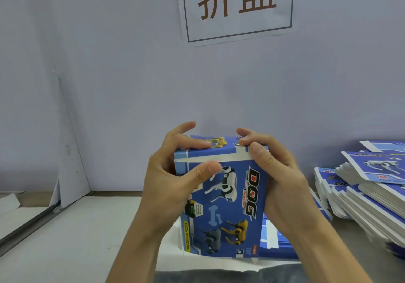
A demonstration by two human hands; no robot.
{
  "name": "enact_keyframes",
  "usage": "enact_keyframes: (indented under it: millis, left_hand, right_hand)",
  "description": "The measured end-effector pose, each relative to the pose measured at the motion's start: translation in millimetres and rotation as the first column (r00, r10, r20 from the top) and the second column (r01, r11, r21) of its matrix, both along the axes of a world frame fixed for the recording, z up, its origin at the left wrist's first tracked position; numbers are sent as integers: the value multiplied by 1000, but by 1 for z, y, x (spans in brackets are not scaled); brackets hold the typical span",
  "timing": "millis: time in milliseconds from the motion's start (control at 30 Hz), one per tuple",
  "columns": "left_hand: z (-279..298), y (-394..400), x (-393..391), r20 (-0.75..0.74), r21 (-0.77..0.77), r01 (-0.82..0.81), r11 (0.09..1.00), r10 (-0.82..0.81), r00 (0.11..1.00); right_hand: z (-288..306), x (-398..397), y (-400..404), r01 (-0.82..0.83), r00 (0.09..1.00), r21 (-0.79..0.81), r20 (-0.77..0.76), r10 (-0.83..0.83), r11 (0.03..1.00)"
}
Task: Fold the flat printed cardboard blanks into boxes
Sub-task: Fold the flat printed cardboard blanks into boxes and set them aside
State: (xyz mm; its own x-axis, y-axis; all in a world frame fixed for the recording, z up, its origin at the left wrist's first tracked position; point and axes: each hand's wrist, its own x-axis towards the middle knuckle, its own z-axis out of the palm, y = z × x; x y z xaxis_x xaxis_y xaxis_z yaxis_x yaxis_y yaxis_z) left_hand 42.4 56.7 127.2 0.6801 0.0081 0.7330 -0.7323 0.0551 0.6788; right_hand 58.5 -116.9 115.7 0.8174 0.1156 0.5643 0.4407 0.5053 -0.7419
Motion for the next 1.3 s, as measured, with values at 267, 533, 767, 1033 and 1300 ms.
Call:
enact_keyframes:
  millis: [267,533,767,1033,1300]
  left_hand:
    - [0,2,0,-20,-80,94,992,-96,995]
    - [1,3,3,-28,-90,8,996,-10,1000]
    - [-3,2,8,-56,-119,-80,990,74,996]
    - [0,6,2,-23,35,0,999,0,1000]
    - [3,6,1,14,1,-71,998,70,997]
  right_hand:
    - [10,-4,1,3,1000,-62,-4,-3,998]
    - [5,-3,0,-33,999,-58,33,35,998]
    - [2,-5,12,245,958,-159,193,-213,956]
    - [5,-5,15,282,948,-91,181,-263,955]
    - [3,-5,9,143,979,-103,164,-125,984]
